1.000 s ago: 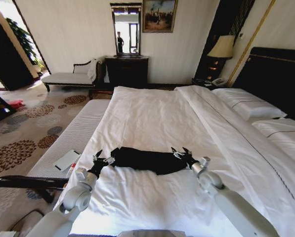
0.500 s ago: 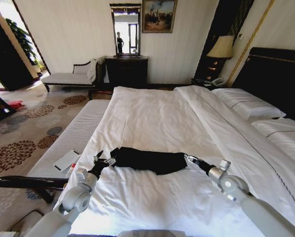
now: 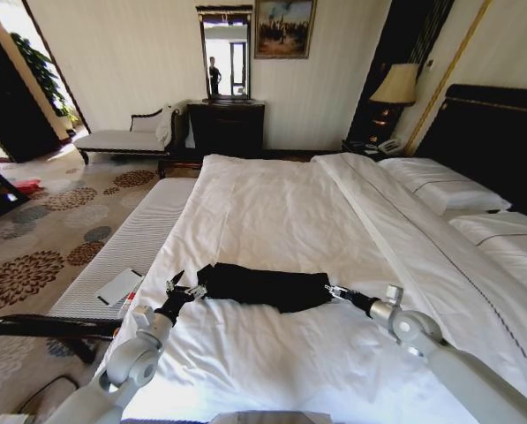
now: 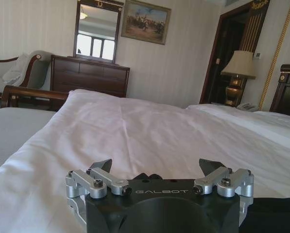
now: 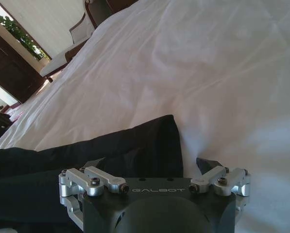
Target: Fold the clothes on the bed.
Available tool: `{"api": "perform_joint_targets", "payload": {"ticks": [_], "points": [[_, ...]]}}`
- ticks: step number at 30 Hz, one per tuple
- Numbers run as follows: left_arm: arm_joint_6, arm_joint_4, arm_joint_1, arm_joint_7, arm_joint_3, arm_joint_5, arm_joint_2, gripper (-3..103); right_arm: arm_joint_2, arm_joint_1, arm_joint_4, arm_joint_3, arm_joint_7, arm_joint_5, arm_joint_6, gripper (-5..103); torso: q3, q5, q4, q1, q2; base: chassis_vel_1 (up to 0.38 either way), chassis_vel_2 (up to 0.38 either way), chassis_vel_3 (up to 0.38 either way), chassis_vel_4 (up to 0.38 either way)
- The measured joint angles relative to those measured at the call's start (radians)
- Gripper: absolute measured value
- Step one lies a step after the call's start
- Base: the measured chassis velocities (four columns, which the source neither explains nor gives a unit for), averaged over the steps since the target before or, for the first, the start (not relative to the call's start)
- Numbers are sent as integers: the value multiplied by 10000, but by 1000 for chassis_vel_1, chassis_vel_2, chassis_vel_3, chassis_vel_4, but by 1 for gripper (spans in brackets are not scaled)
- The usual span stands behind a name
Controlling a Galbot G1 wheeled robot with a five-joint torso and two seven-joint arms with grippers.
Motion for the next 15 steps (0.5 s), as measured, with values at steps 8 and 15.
{"api": "perform_joint_targets", "payload": {"ticks": [8, 15], "points": [[-82, -268, 521, -17, -407, 238, -68, 100, 209, 173, 153, -479, 54, -17, -181, 100, 0, -2, 0, 0, 1, 0, 0, 0, 0], [-97, -430, 780, -37, -539, 374, -249, 100, 343, 320, 259, -767, 237, -73, -266, 100, 0, -4, 0, -1, 1, 0, 0, 0, 0]]}}
